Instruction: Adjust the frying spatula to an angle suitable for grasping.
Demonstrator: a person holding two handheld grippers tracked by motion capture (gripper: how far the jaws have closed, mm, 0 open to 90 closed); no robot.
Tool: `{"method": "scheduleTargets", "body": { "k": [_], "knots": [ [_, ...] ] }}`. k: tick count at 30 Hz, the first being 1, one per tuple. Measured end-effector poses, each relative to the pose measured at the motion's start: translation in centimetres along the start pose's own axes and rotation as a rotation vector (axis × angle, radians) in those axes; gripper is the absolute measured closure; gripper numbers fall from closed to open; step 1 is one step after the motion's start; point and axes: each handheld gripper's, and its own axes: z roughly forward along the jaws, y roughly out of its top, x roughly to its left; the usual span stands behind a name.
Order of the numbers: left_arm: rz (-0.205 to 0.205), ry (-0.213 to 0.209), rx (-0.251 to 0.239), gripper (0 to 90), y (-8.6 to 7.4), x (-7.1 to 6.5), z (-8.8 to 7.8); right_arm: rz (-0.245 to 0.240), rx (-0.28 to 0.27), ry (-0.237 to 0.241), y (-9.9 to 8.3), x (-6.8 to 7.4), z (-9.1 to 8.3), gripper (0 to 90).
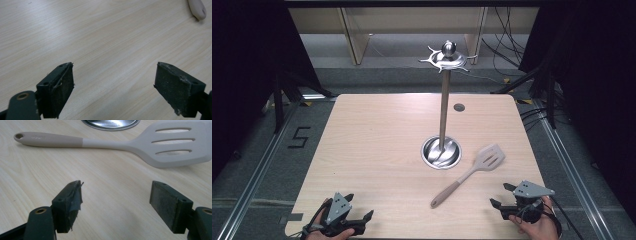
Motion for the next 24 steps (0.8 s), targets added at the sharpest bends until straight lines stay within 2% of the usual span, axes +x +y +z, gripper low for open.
{"method": "scheduleTargets", "body": {
  "k": [1,2,3,6,7,8,11,12,16,17,19,21,22,23,24],
  "knots": [
    [0.019,0.010,0.017,14.9,0.0,0.2,-0.1,0.007,0.004,0.007,0.0,0.0,0.0,27.5],
    [-0.006,0.008,-0.001,14.9,0.0,0.1,-0.1,0.006,0.007,0.008,0.1,0.0,0.0,27.6],
    [-0.007,0.011,0.001,14.9,0.0,0.2,-0.1,-0.012,0.002,-0.004,0.2,0.0,0.1,28.1],
    [-0.016,0.013,-0.006,14.9,-0.1,0.2,-0.1,-0.021,0.003,0.005,0.4,-0.1,0.1,30.3],
    [-0.016,0.017,0.004,14.9,-0.2,0.2,-0.2,-0.041,-0.003,0.013,0.7,-0.2,0.2,31.0],
    [-0.016,0.019,0.009,14.9,-0.2,0.2,-0.2,-0.031,0.001,0.020,0.8,-0.1,0.2,32.0],
    [-0.027,0.019,0.005,14.9,-0.2,0.1,-0.2,-0.082,0.004,0.041,1.5,-0.2,0.4,33.6],
    [-0.017,0.025,0.004,14.9,-0.2,0.3,-0.3,-0.082,0.004,0.041,1.5,-0.2,0.4,33.6],
    [-0.039,0.044,-0.001,14.9,-0.4,0.7,-0.5,-0.137,0.028,0.074,2.8,0.1,1.0,33.9],
    [-0.027,0.052,0.018,15.0,-0.4,0.8,-0.6,-0.161,0.031,0.084,3.2,0.2,1.2,34.0],
    [-0.040,0.043,0.000,14.9,-0.5,0.7,-0.6,-0.185,0.050,0.108,3.9,0.4,1.7,35.5],
    [-0.041,0.044,0.001,15.0,-0.5,0.6,-0.6,-0.215,0.072,0.125,4.8,0.7,2.2,35.8],
    [-0.036,0.041,-0.001,15.0,-0.5,0.6,-0.6,-0.215,0.072,0.125,4.8,0.7,2.2,35.8],
    [-0.044,0.038,-0.012,15.0,-0.5,0.4,-0.5,-0.260,0.101,0.143,5.7,1.0,3.0,35.8],
    [-0.036,0.040,-0.007,15.0,-0.5,0.4,-0.6,-0.276,0.108,0.148,5.9,1.1,3.3,35.8]
  ]
}}
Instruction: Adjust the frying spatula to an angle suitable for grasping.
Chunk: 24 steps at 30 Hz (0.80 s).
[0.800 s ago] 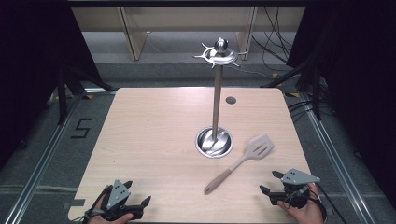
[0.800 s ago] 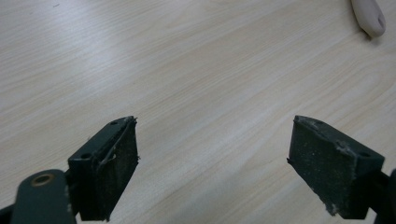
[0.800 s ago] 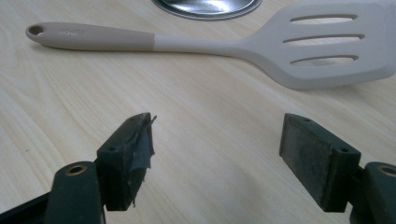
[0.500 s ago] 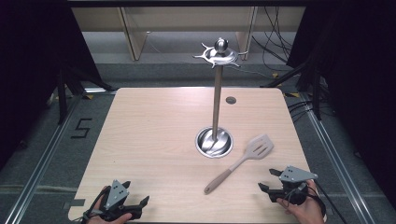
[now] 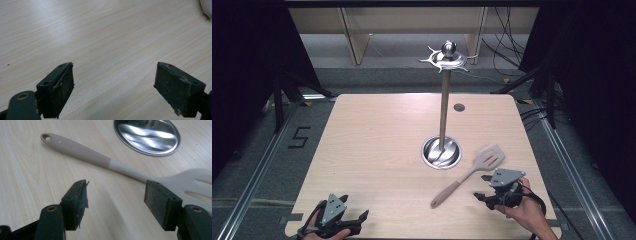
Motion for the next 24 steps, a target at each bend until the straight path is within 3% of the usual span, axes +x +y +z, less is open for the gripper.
{"method": "scheduleTargets", "body": {
  "k": [2,5,7,8,9,12,15,17,19,20,21,22,23,24],
  "knots": [
    [0.021,0.003,0.008,15.0,0.0,0.1,-0.1,-0.013,0.018,0.013,0.5,0.0,0.3,35.8],
    [-0.001,-0.002,0.002,14.9,0.0,0.0,0.0,-0.064,0.050,0.040,1.8,-0.1,1.5,37.3],
    [-0.002,-0.003,-0.006,14.9,0.0,0.0,0.0,-0.065,0.076,0.058,2.3,-0.1,2.0,37.4],
    [0.010,0.003,0.008,15.0,0.1,0.1,-0.1,-0.097,0.073,0.073,2.5,-0.3,2.4,37.4],
    [0.010,0.003,0.008,15.0,0.1,0.1,-0.1,-0.082,0.090,0.069,2.7,-0.2,2.6,37.7],
    [0.001,-0.002,-0.002,15.0,0.0,0.0,0.0,-0.130,0.097,0.090,3.4,-0.5,3.4,38.3],
    [0.005,-0.002,-0.004,15.0,0.0,0.1,0.0,-0.124,0.118,0.106,4.0,-0.6,3.9,39.4],
    [-0.006,0.004,-0.006,15.1,0.0,0.1,0.0,-0.176,0.133,0.115,4.5,-0.9,4.5,41.1],
    [-0.001,0.007,-0.015,15.2,0.1,0.1,0.0,-0.173,0.147,0.124,4.7,-0.9,4.6,41.5],
    [-0.011,0.007,-0.016,15.1,0.0,0.1,0.0,-0.238,0.166,0.136,5.1,-1.0,5.1,41.6],
    [-0.011,0.007,-0.016,15.1,0.0,0.1,0.0,-0.238,0.166,0.136,5.1,-1.0,5.1,41.6],
    [-0.004,0.005,-0.009,15.2,0.0,0.1,-0.1,-0.239,0.207,0.142,5.5,-0.8,5.2,42.7],
    [-0.004,0.007,-0.019,15.2,0.0,0.1,0.0,-0.282,0.210,0.162,5.8,-0.9,5.4,43.1],
    [-0.004,0.007,-0.019,15.3,0.0,0.1,0.0,-0.295,0.214,0.156,5.9,-1.0,5.6,43.8]
  ]
}}
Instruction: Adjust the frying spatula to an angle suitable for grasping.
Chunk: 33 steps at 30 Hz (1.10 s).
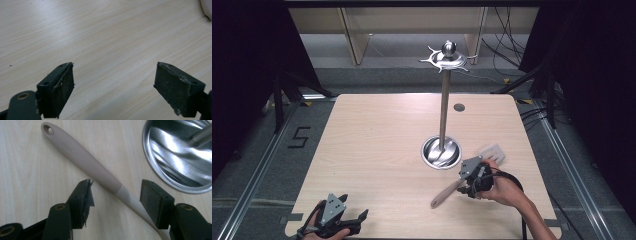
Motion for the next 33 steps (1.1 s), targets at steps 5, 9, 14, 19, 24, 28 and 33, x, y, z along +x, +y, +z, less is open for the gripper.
{"method": "scheduleTargets", "body": {
  "k": [5,9,14,19,24,28,33],
  "knots": [
    [0.002,-0.002,-0.008,15.4,0.0,-0.1,-0.1,0.002,0.064,0.046,0.7,-0.1,0.5,46.8],
    [0.012,0.003,0.011,15.4,0.0,0.1,-0.1,-0.013,0.072,0.061,1.0,-0.5,0.8,48.3],
    [0.001,-0.003,-0.019,15.5,0.0,-0.2,-0.2,-0.027,0.132,0.088,1.2,-0.8,1.2,49.7],
    [0.006,0.005,-0.015,15.5,-0.1,0.0,-0.4,-0.055,0.136,0.091,1.3,-1.1,1.5,49.7],
    [0.003,0.001,-0.007,15.5,0.0,0.0,-0.3,-0.043,0.166,0.120,1.2,-1.3,2.0,45.9],
    [0.004,-0.005,-0.007,15.5,0.1,-0.1,-0.2,-0.070,0.178,0.129,1.3,-1.6,2.5,46.4],
    [0.004,-0.005,-0.007,15.5,0.1,-0.1,-0.2,-0.066,0.199,0.139,1.6,-1.8,2.6,50.8]
  ]
}}
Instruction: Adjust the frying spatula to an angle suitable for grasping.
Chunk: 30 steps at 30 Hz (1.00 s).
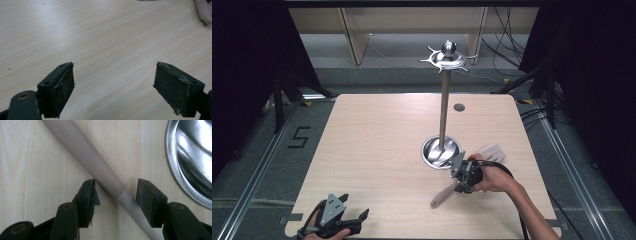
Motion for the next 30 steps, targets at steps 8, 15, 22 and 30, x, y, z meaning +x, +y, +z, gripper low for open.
{"method": "scheduleTargets", "body": {
  "k": [8,15,22,30],
  "knots": [
    [0.002,0.006,-0.001,15.5,-0.1,0.1,-0.1,0.014,0.073,0.008,0.6,0.3,-0.2,56.7],
    [-0.007,0.001,-0.017,15.5,-0.1,-0.1,0.0,-0.054,0.142,0.015,0.6,1.0,-0.5,67.9],
    [-0.007,0.001,-0.012,15.6,-0.1,-0.1,-0.1,-0.083,0.155,0.036,0.8,1.3,-0.3,71.1],
    [0.016,0.003,-0.004,15.6,0.0,0.1,-0.2,-0.133,0.183,0.017,1.0,2.0,-0.5,76.2]
  ]
}}
